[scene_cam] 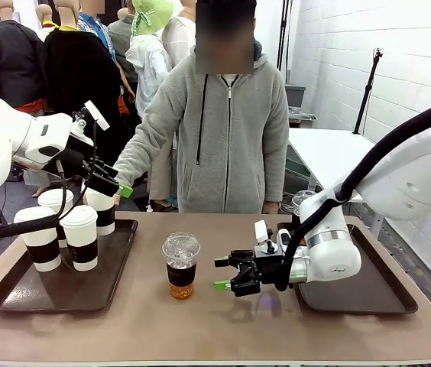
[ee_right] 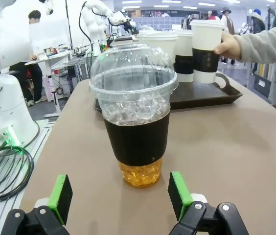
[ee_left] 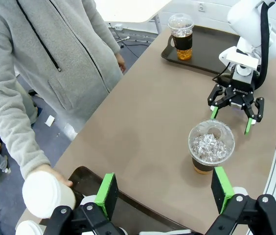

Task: Distribute the coffee onto the tray.
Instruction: Pick up another iced Americano from the middle of the table and place it on the right Handle tray.

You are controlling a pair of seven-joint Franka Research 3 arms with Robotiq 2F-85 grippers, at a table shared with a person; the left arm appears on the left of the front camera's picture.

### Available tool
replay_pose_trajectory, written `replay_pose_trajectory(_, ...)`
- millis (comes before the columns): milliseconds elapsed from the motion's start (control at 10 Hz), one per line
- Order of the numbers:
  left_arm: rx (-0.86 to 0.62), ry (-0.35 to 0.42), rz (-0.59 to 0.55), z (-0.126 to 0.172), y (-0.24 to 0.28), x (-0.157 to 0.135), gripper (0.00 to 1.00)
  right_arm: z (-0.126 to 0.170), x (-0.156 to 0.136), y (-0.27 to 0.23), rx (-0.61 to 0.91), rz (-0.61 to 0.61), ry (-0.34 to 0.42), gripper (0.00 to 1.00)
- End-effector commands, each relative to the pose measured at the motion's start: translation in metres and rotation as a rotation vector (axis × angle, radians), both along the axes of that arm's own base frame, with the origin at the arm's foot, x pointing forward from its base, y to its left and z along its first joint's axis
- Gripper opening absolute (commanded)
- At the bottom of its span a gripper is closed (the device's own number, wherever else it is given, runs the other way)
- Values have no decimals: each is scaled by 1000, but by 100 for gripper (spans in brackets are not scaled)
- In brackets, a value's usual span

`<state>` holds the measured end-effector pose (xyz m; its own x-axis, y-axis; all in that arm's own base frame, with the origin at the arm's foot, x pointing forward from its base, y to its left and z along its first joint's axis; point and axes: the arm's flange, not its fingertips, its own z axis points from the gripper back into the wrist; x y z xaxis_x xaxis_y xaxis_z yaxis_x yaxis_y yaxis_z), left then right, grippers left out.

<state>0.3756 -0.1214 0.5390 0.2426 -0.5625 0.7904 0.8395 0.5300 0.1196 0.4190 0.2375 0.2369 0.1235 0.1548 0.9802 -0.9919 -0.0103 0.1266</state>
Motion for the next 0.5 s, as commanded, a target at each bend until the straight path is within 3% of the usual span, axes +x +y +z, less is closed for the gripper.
replay_pose_trajectory(0,-5,6,-6,-2,2,2,100,-8,7,18,6,-44,-14,100)
replay_pose_trajectory(400,-5,6,-6,-2,2,2,100,-9,16,38,24,-70,-16,100)
